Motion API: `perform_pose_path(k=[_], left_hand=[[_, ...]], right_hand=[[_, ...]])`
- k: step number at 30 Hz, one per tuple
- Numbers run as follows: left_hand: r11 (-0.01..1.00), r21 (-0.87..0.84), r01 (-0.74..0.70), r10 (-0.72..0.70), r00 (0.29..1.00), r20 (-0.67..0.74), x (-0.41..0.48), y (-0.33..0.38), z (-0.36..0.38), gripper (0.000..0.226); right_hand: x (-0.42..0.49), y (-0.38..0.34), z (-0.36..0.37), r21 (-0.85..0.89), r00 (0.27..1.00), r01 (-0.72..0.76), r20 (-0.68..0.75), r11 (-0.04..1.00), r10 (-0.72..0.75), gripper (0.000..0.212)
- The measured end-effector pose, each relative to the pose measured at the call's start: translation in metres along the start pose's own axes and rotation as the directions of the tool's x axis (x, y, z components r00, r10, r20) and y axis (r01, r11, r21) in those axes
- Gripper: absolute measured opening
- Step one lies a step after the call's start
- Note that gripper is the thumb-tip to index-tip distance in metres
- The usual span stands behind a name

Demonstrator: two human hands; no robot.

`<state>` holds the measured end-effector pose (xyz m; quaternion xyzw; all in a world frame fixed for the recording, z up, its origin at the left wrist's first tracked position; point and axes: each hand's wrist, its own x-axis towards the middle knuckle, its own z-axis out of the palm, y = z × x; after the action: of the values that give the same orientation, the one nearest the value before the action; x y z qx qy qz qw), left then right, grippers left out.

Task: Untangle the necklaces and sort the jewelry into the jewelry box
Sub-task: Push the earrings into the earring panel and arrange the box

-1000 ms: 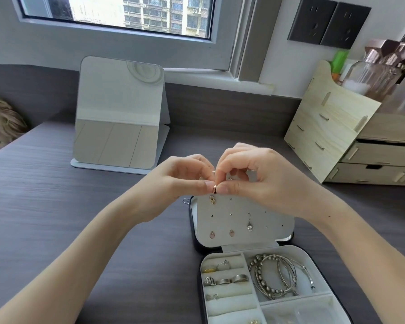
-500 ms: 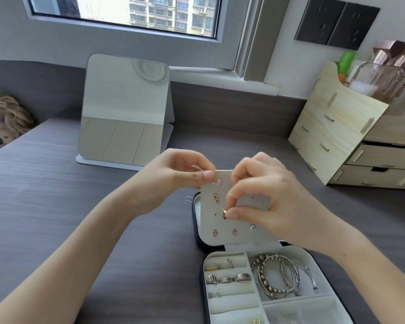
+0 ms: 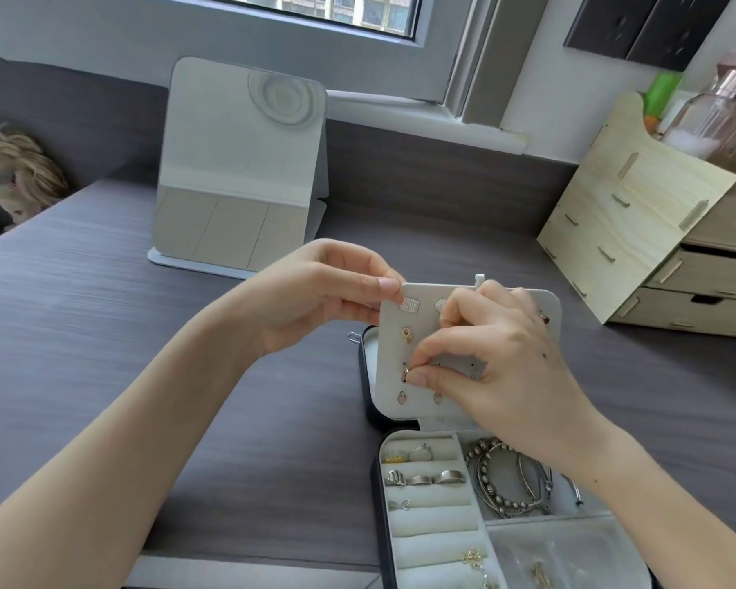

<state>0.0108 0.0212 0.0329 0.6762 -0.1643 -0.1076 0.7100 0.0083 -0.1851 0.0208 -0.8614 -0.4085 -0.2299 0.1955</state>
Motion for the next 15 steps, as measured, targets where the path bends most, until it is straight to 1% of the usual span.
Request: perform_pose_path(k=[3, 8, 9, 12, 14, 15], left_hand=[[1.000, 0.005, -0.002, 0.002, 1.000, -0.009, 0.000, 0.000, -0.001, 0.011], [1.000, -0.017, -0.023, 0.023, 0.999, 0.025, -0.001, 0.000, -0.002, 0.013], [0.999, -0.023, -0.026, 0.027, 0.999, 0.043, -0.001, 0.000, -0.002, 0.013], [0.999, -0.029, -0.034, 0.038, 0.992, 0.122, -0.002, 0.001, -0.005, 0.009], [0.998, -0.057, -0.022, 0.032, 0.985, 0.172, -0.003, 0.001, -0.008, 0.009], [0.997, -0.072, -0.014, 0.028, 0.981, 0.193, -0.004, 0.001, -0.009, 0.009]], right_hand=[[0.002, -0.004, -0.002, -0.058, 1.000, -0.011, -0.017, 0.998, 0.010, 0.024], [0.002, -0.015, -0.002, -0.159, 0.994, -0.034, -0.109, 0.987, 0.016, 0.016], [0.002, -0.017, -0.002, -0.192, 0.990, -0.043, -0.139, 0.981, 0.016, 0.021], [0.001, -0.022, -0.006, -0.276, 0.981, -0.083, -0.193, 0.958, 0.030, 0.047], [-0.001, -0.020, -0.009, -0.297, 0.985, -0.087, -0.166, 0.951, 0.039, 0.062], [-0.002, -0.019, -0.010, -0.287, 0.988, -0.088, -0.147, 0.954, 0.047, 0.065]])
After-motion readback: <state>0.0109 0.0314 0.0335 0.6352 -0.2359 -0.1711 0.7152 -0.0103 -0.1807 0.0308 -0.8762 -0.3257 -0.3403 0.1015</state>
